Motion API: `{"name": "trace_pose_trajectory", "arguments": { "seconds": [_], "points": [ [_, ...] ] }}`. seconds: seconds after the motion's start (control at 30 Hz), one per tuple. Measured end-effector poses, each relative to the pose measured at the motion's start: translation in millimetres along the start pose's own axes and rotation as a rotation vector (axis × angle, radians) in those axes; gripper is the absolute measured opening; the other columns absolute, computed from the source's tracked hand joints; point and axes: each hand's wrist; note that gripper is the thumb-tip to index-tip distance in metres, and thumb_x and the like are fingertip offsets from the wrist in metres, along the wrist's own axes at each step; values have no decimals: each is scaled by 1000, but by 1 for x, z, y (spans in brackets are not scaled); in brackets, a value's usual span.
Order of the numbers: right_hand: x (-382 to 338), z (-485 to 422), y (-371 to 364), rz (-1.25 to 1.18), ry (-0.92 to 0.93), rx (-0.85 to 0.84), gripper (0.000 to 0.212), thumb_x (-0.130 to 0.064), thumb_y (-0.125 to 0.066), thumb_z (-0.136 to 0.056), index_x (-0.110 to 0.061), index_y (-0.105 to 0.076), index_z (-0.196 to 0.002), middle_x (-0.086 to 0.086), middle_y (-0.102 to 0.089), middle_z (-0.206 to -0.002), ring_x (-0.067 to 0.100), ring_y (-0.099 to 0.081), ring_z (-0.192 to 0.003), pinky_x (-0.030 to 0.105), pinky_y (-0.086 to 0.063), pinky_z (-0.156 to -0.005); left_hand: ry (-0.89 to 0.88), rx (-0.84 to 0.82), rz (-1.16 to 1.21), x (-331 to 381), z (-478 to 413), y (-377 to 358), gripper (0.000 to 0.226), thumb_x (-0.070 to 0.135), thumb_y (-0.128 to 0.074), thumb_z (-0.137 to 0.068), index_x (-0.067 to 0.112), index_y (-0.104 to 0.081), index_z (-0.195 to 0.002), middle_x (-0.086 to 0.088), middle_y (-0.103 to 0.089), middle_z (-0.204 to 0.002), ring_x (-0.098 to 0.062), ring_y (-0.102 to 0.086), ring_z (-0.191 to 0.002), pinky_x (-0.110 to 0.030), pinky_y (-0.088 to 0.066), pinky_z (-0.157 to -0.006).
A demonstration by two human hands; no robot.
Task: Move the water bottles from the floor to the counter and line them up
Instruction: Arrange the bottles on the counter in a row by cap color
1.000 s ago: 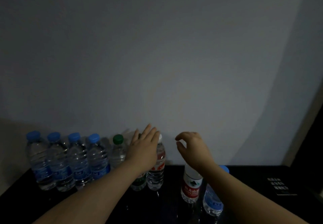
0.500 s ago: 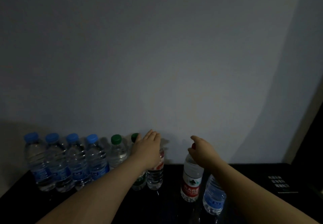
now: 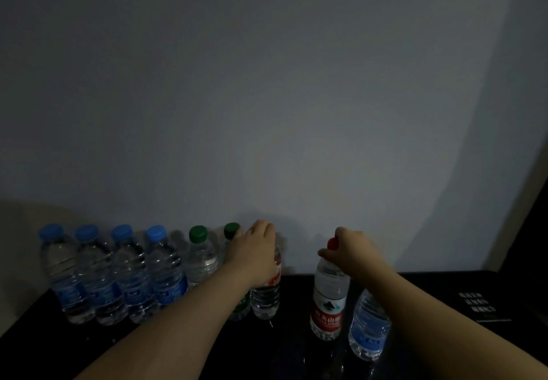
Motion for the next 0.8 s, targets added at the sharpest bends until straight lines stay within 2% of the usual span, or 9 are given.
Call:
{"name": "trace_pose_trajectory", "arguments": {
  "seconds": [0.13, 0.3, 0.7, 0.8],
  "points": [
    [-4, -4, -4, -78, 6, 8, 42, -39, -62, -88, -6, -53, -112, 14, -61, -114, 27, -58, -102, 33, -48, -79, -4, 13, 19, 0, 1, 0, 62, 23, -45, -92, 9, -19, -146, -6, -21, -152, -24, -28, -138, -37, -20, -116],
    [-12, -11, -9, -132, 27, 10, 41, -38, -63, -87, -5, -54, -111, 13, -60, -111, 27, -58, -100, 38, -52, -87, -2, 23, 60, -2, 3, 3, 58, 21, -46, -91, 10, -25, -144, -5, -25, -149, -25, -34, -131, -33, -23, -110],
    [-35, -30, -23, -259, 54, 36, 40, -37, -67, -84, -5, -59, -105, 14, -63, -104, 27, -61, -96, 44, -54, -87, -17, 17, 70, -3, 3, 5, 63, 22, -52, -90, 9, -23, -145, -5, -24, -148, -24, -36, -130, -36, -25, -113],
    [-41, -32, -23, -253, 65, 24, 39, -38, -67, -84, -5, -59, -105, 13, -63, -104, 27, -60, -97, 41, -53, -87, -19, 25, 73, -3, 4, 5, 66, 20, -54, -90, 10, -20, -146, -4, -23, -149, -25, -35, -131, -35, -26, -112]
  ]
}}
Point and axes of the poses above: each hand's wrist, its own z-axis away from the middle knuckle, its own y-axis out of the back of the hand, x = y × z
